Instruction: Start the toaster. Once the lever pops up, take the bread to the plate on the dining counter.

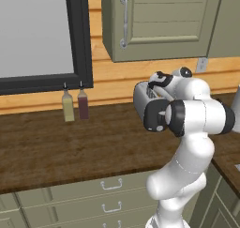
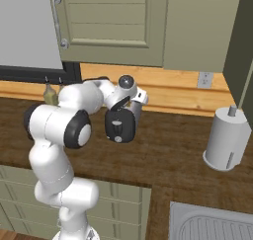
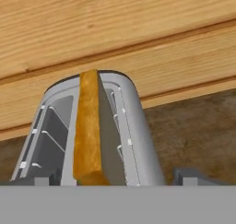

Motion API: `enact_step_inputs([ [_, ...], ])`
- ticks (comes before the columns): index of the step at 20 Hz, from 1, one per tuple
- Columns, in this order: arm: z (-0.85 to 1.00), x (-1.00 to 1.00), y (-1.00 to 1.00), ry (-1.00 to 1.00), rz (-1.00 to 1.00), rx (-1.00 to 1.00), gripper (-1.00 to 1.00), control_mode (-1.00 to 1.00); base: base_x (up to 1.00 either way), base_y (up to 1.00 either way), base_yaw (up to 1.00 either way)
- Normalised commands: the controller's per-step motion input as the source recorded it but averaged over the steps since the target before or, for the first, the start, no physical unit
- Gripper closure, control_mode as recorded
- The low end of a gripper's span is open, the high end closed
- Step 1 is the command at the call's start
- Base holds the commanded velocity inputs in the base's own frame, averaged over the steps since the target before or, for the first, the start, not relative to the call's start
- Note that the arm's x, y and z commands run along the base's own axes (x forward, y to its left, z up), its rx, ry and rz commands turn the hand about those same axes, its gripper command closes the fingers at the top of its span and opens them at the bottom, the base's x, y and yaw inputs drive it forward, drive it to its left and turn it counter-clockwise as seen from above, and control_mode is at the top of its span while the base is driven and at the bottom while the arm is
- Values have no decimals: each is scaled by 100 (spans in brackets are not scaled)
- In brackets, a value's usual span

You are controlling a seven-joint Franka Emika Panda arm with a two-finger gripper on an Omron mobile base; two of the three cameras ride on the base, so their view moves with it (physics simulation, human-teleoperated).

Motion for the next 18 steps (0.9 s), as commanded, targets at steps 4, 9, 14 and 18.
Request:
enact_step_inputs([
  [4,-47,14,14,0,1,0,-100,-100,0,0,0],
  [9,-64,9,22,0,3,0,-100,-100,0,0,0],
  [14,-77,9,32,1,4,0,100,-100,0,0,0],
  [18,-45,0,11,0,5,0,100,-100,0,0,0],
])
